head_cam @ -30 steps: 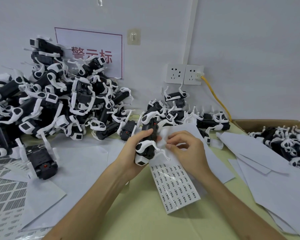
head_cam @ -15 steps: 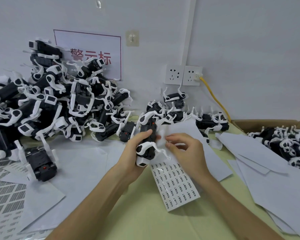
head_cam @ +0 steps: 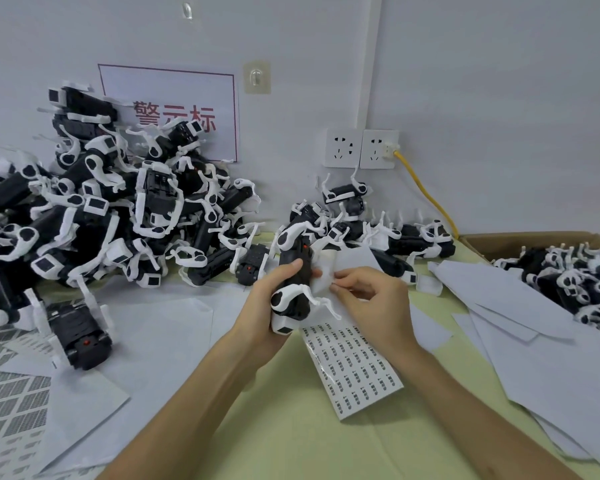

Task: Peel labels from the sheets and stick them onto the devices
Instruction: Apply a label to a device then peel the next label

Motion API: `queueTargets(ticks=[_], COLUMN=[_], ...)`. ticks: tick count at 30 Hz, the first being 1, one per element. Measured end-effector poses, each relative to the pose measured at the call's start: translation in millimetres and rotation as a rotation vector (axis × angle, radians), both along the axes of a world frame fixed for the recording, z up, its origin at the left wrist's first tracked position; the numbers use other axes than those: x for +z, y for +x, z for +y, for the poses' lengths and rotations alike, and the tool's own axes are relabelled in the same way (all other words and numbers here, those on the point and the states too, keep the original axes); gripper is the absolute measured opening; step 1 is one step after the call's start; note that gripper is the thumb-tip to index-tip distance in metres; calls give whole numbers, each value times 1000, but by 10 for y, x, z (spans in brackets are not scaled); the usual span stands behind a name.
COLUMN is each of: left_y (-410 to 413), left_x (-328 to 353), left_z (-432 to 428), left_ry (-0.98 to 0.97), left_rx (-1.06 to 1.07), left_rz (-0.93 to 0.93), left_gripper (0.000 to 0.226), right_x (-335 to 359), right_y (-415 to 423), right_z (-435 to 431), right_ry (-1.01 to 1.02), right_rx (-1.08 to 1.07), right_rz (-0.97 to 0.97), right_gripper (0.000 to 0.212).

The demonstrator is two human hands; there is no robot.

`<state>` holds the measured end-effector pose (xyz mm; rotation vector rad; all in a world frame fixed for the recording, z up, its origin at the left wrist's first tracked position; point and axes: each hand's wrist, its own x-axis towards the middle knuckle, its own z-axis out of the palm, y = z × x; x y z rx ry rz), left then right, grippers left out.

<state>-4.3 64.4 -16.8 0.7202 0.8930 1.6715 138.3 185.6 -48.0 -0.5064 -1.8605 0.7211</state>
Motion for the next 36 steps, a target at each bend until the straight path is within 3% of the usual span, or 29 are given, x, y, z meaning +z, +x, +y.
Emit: queueTargets(ticks=[4, 14, 20, 23, 26, 33, 36], left_y=[4, -82, -159, -168, -103, -65, -69], left_x=[12, -7, 6, 72, 111, 92, 65], left_z=[-29, 20, 6, -46, -70, -63, -46], left_ry=[5, -187, -241, -212, -201, -130, -113], left_rx=[-31, 144, 385, 212, 98, 78, 48], left_rz=[-29, -23, 342, 383, 405, 458, 464], left_gripper=[26, 17, 40, 43, 41, 55, 41], right_x=[-16, 41, 125, 140, 131, 136, 127], right_y=[5, 15, 8, 16, 11, 4, -4], right_z=[22, -80, -56, -1, 10, 3, 0], right_ry=[189, 167, -210, -342, -367, -342, -352], right_rx=[-38, 50, 190, 211, 206, 181, 170], right_rz=[-95, -388, -154, -85, -75, -84, -91], right_gripper=[11, 18, 24, 21, 22, 21, 27])
